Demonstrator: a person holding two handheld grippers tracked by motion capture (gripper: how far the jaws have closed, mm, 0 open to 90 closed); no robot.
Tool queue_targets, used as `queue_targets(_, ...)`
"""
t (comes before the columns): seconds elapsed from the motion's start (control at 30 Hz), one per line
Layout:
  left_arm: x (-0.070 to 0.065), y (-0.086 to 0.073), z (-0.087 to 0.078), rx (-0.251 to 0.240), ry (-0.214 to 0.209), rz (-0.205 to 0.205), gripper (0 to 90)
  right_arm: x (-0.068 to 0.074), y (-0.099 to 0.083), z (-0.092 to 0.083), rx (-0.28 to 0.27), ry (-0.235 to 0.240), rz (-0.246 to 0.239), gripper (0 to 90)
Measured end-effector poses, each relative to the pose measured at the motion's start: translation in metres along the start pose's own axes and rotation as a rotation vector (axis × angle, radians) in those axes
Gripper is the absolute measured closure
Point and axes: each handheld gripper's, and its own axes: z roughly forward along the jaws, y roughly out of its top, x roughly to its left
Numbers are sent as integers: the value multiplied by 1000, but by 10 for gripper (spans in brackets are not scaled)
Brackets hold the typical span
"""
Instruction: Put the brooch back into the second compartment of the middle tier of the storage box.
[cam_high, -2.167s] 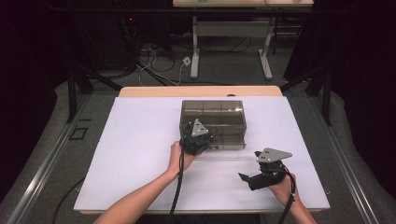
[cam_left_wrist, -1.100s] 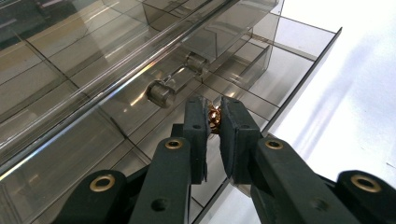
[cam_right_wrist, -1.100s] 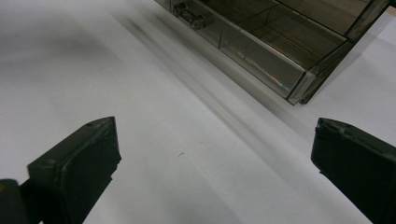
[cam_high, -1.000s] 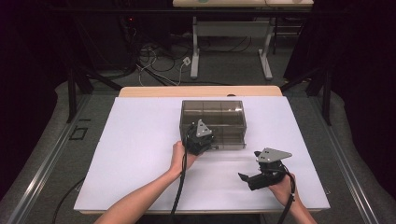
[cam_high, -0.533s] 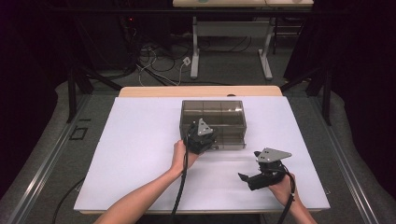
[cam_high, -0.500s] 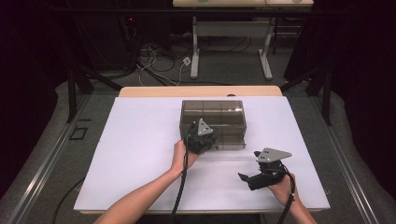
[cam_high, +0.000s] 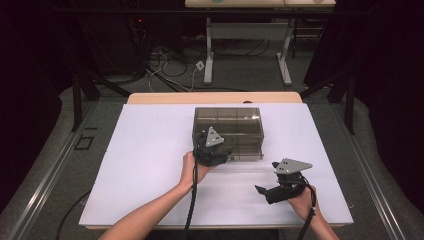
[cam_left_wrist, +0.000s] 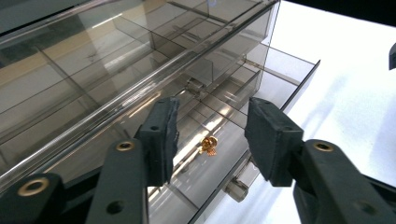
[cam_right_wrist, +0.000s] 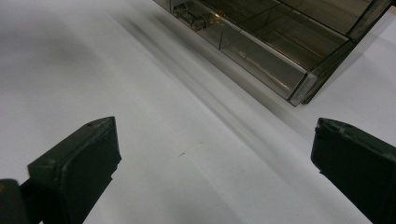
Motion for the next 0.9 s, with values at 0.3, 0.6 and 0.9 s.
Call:
queue_targets(0.3,0,-7,-16,11,-30,1,331,0,0,0,5,6,2,8)
queue_targets(0.6,0,-14,-33,21,-30,8,181,0,0,0,-2,2,8,8)
queue_targets(0.9,1,-25,-50,33,-25,-1,109,1,0,1,6,5,12,10)
